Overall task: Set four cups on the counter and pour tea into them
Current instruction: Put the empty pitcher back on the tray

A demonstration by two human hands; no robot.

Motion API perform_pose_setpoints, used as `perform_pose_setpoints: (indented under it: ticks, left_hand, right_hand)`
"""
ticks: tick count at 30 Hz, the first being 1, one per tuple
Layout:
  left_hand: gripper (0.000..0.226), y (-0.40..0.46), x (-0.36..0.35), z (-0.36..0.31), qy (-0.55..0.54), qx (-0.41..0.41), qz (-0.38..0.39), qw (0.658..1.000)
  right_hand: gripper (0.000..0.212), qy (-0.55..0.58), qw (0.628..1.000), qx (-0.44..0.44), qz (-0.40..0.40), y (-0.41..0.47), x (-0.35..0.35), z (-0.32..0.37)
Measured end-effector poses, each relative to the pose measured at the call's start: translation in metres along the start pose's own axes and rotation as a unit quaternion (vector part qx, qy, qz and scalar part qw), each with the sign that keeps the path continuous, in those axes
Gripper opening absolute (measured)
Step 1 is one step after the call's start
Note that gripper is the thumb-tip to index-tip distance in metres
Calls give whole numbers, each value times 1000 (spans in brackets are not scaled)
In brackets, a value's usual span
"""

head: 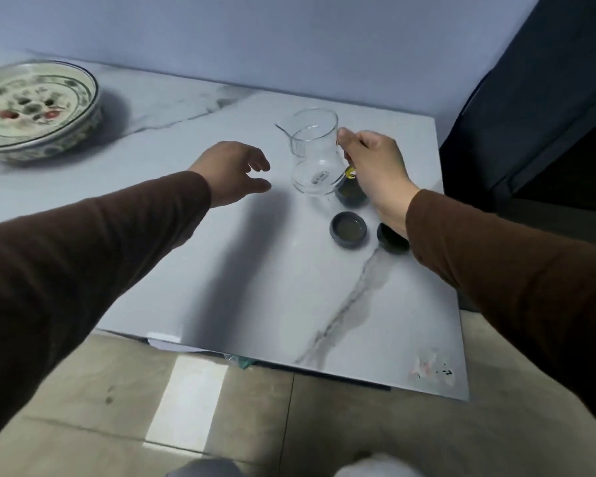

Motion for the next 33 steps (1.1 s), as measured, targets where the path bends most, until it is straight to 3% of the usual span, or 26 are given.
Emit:
perform_pose_setpoints:
  ticks: [9,18,33]
  left_hand:
    - [34,-61,65,44,-88,118,56,988]
    - [37,-123,157,97,-89,153,85,980]
    - [41,-110,228,220,-65,203,100,972]
  right_hand:
    - [44,-41,993,-91,58,-44,-49,69]
    - [45,-34,981,-172,83,-89,-128,161]
    - [46,-22,977,-177,119,-50,-252,222]
Point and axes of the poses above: each hand's wrist, its own y-axis towards the middle knuckle, its own x-axis out of the back of the hand, z = x × y, the point moved 5 cm from there along y, towards the middle knuckle, and after that the axes turned 4 degrees about y, right-handed, at the moved point
